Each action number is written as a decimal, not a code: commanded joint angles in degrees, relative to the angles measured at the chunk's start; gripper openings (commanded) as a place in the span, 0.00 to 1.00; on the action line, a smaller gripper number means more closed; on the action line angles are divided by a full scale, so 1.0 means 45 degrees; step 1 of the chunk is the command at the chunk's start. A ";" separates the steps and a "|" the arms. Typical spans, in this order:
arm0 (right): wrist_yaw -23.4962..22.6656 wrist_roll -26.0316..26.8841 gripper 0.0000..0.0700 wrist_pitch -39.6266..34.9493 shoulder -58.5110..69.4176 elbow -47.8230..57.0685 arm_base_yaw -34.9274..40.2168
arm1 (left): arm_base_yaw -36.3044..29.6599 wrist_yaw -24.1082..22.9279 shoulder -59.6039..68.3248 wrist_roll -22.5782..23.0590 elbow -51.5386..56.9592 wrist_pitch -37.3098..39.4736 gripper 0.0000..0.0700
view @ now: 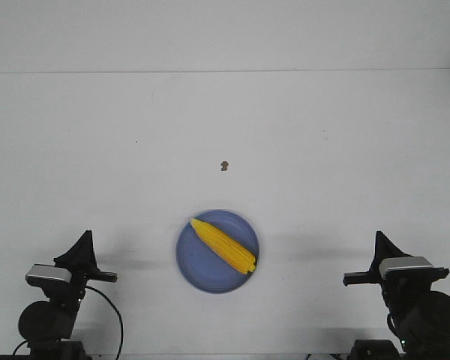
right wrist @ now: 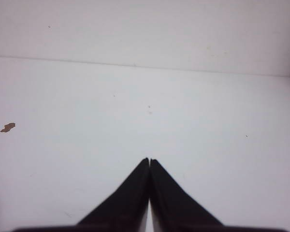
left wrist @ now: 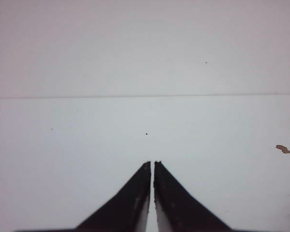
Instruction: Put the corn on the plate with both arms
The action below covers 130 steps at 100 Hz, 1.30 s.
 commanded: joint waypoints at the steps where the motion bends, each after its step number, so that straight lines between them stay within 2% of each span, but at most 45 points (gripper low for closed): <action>1: 0.0044 0.0112 0.00 0.0126 0.0024 0.0126 0.0000 | 0.0015 -0.0019 -0.0015 -0.0019 -0.0248 0.0151 0.02; 84: 0.0044 -0.0010 0.00 0.0243 -0.0175 0.0063 0.0005 | 0.0015 -0.0019 -0.0015 -0.0019 -0.0248 0.0155 0.02; 114: 0.0039 0.0039 0.00 0.4231 -0.1608 -0.2467 0.0005 | 0.0015 -0.0019 -0.0015 -0.0019 -0.0248 0.0155 0.02; 130: 0.0044 0.0034 0.00 0.5459 -0.2749 -0.3832 0.0005 | 0.0015 -0.0019 -0.0015 -0.0019 -0.0248 0.0155 0.02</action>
